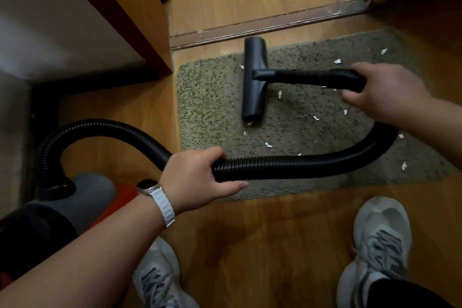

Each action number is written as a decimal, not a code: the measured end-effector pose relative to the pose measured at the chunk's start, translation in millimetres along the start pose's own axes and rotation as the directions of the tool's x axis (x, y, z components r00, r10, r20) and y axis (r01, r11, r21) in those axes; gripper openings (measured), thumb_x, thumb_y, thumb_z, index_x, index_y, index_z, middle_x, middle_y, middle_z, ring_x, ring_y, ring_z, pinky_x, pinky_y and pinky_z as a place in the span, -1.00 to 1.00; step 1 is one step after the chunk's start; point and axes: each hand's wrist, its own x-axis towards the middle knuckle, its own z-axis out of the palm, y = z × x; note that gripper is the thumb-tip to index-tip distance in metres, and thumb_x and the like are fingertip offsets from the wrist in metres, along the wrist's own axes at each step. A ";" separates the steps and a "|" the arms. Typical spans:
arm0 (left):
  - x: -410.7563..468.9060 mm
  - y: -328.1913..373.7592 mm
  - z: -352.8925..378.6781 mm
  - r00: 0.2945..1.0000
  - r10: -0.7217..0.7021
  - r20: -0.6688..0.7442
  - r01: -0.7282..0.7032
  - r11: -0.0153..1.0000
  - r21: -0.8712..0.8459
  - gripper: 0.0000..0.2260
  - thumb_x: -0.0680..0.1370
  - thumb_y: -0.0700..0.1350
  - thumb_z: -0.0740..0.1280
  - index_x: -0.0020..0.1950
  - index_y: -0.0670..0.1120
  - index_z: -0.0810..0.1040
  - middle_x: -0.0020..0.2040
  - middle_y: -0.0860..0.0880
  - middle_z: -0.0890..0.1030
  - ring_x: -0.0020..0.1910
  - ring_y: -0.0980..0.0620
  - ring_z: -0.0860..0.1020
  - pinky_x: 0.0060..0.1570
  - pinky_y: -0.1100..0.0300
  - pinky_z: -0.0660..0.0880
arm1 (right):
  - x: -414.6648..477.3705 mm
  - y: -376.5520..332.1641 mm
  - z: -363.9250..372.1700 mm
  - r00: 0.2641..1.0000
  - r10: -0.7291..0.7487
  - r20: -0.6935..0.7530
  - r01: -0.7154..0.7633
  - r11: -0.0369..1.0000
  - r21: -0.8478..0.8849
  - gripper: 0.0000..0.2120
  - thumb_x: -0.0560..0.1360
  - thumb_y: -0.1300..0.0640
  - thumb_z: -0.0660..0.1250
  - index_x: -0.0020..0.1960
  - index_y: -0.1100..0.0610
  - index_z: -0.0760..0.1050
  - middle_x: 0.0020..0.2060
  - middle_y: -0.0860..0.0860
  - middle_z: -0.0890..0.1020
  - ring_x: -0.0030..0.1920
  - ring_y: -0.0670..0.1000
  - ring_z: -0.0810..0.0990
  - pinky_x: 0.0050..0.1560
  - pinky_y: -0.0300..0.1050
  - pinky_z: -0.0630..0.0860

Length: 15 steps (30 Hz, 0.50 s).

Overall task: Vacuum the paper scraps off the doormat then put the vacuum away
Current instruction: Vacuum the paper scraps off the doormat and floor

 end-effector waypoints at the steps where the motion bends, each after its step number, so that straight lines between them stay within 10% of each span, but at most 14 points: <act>1: 1.8 2.7 0.6 1.000 0.010 -0.003 -0.010 1.000 -0.003 -0.48 0.32 0.51 0.22 -0.21 0.05 0.49 -0.45 0.13 0.47 -0.45 0.13 0.48 -0.44 0.19 0.43 | 0.6 6.5 -4.3 1.000 0.002 -0.013 -0.002 1.000 -0.019 -0.74 0.50 -0.10 0.37 0.13 -0.01 0.52 -0.24 0.08 0.54 -0.24 0.16 0.50 -0.37 -0.12 0.33; 15: 4.3 10.5 5.2 0.997 0.069 0.047 -0.070 0.997 0.029 -0.47 0.32 0.51 0.20 -0.18 0.05 0.54 -0.45 0.13 0.50 -0.44 0.13 0.51 -0.41 0.19 0.45 | -11.1 15.7 24.0 0.994 0.089 0.062 -0.091 0.995 0.035 -0.74 0.49 -0.14 0.36 0.08 -0.01 0.51 -0.22 0.07 0.57 -0.20 0.16 0.52 -0.30 -0.09 0.36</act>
